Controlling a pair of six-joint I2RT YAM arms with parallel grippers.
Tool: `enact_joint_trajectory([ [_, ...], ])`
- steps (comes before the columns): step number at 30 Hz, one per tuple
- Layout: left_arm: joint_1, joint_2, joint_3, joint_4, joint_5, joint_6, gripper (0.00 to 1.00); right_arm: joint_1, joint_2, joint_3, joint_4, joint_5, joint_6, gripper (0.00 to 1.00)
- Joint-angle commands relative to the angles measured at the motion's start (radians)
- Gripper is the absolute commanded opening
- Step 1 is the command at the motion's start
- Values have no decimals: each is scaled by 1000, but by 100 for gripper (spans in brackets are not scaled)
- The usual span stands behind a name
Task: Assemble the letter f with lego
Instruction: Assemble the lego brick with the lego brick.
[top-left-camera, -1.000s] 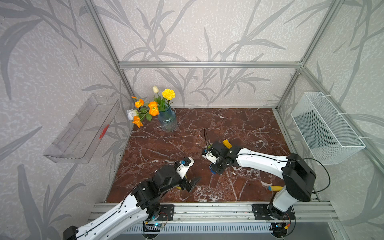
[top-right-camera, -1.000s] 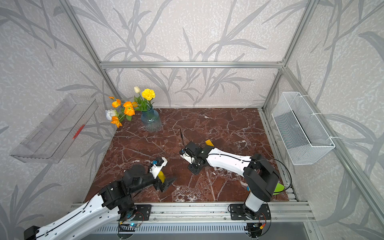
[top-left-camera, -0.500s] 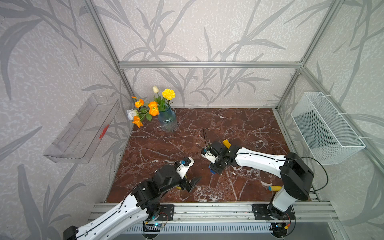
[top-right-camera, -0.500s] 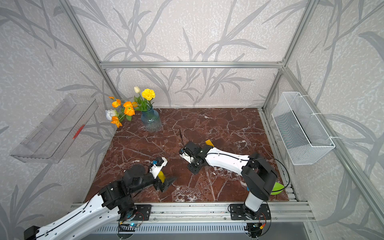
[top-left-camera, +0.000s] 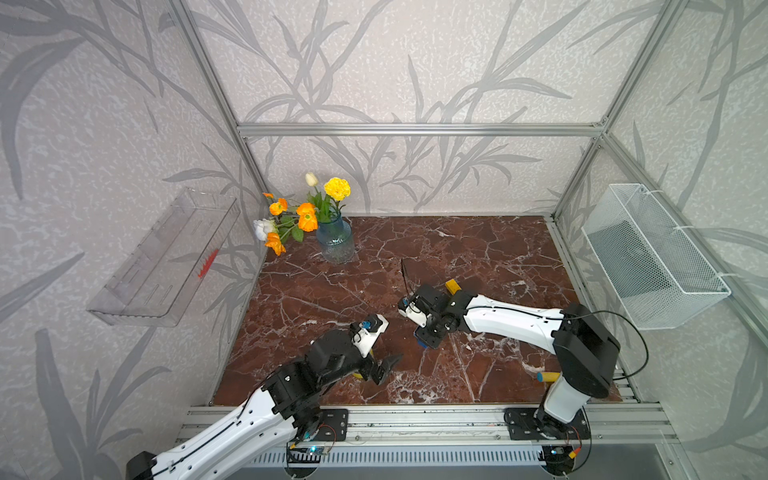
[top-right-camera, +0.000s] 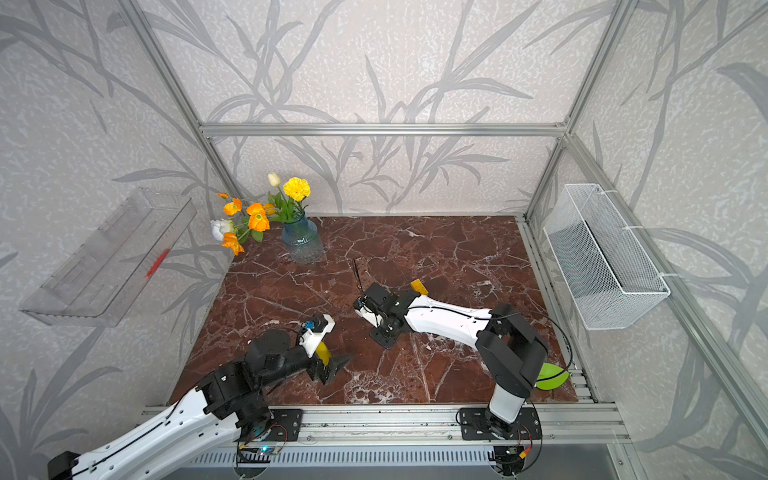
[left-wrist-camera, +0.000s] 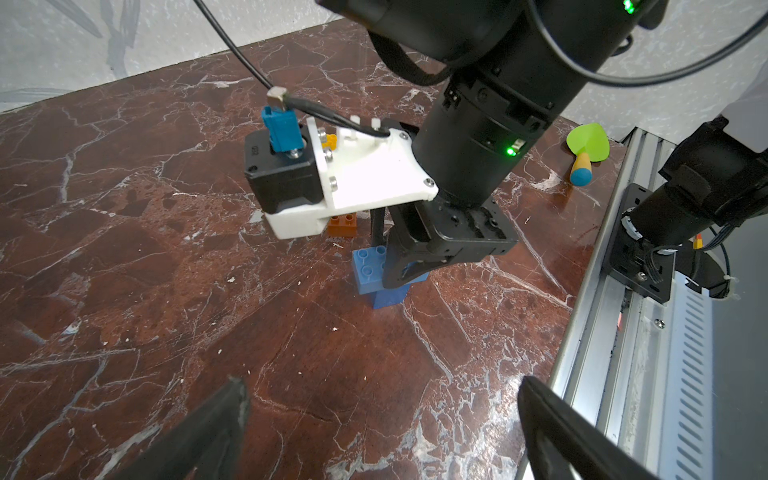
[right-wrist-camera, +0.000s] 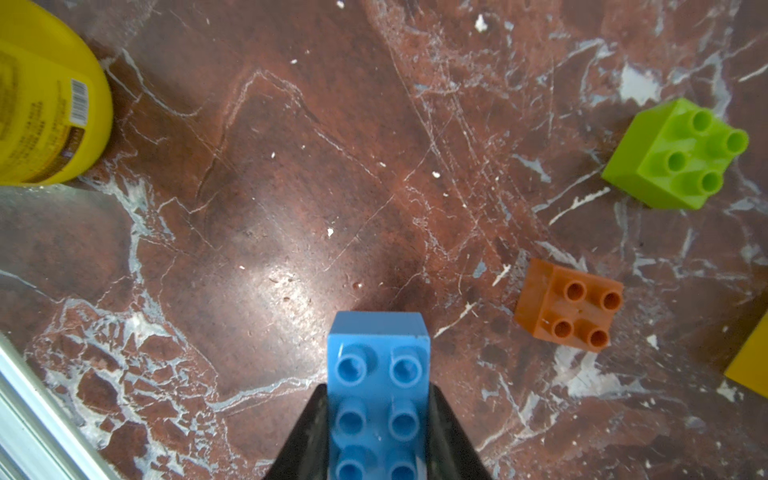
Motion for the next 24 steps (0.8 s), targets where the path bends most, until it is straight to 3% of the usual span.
enact_joint_trajectory([
  [1,-4,-5,-2,6,-1,7,99,23,81,-69,-25,-31,31,22],
  [24,-4,-5,-4,7,0,7,99,-41,160,71,1,7,-65,23],
])
